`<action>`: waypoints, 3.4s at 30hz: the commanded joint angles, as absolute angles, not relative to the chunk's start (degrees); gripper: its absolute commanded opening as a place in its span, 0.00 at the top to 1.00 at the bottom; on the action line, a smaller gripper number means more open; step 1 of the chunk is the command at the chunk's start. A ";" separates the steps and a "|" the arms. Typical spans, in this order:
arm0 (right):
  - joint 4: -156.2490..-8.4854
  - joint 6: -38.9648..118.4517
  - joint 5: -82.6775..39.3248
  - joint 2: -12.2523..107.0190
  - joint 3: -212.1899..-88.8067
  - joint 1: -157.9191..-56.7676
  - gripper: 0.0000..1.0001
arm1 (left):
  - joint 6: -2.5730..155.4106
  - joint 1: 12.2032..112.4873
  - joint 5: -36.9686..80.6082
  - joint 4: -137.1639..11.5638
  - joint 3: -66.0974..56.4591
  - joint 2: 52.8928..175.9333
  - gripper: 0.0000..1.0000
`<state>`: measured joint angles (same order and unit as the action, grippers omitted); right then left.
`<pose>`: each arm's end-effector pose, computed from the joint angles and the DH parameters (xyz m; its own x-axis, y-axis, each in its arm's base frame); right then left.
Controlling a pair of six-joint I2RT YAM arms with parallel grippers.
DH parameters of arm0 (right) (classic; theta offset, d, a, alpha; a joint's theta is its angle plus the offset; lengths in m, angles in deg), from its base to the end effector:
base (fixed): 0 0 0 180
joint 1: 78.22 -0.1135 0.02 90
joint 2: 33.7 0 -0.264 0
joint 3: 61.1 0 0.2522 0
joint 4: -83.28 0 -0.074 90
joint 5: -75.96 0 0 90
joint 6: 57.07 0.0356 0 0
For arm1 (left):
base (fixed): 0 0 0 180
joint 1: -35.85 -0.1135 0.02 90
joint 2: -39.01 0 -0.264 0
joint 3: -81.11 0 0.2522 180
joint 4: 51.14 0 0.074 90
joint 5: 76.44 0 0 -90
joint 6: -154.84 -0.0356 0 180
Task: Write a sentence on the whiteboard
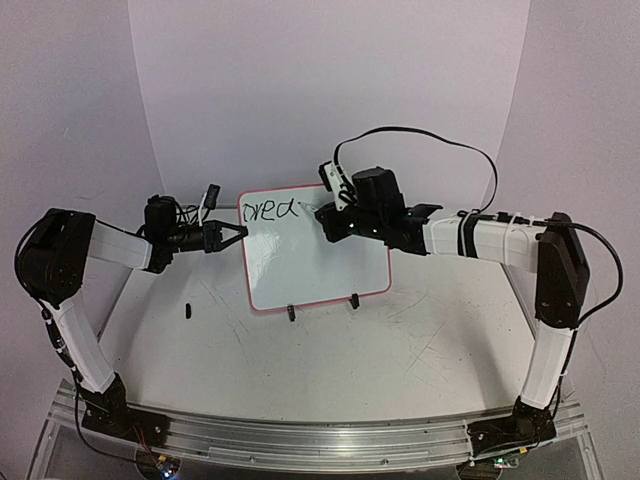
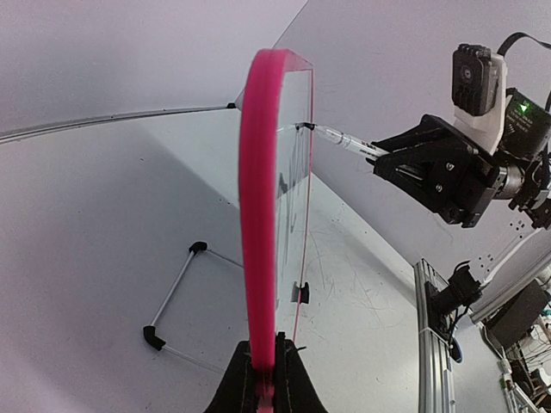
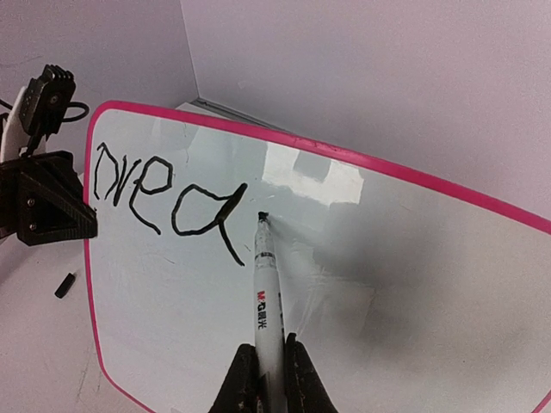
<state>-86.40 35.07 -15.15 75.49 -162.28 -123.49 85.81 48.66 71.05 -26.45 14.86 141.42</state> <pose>0.3236 0.3277 0.2932 -0.2482 -0.1975 -0.9484 -0.7145 0.6984 0.0415 0.3557 -0.1117 0.2040 -0.5121 -0.0808 -0.8551 0.7944 0.3340 -0.5073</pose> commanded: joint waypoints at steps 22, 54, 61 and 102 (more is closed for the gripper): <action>-86.50 37.12 -14.04 74.74 -161.78 -123.91 1.00 | 82.59 49.17 70.72 -25.44 12.19 141.67 1.00; -86.37 39.73 -12.53 71.57 -157.23 -123.65 1.00 | 82.50 49.17 70.73 -25.67 12.08 141.75 1.00; -86.75 39.76 -9.74 73.34 -160.09 -123.45 1.00 | 82.43 49.21 70.81 -25.70 12.21 141.75 1.00; -88.88 43.01 -12.91 67.98 -157.24 -120.21 1.00 | 82.24 49.11 70.87 -26.03 11.96 142.01 1.00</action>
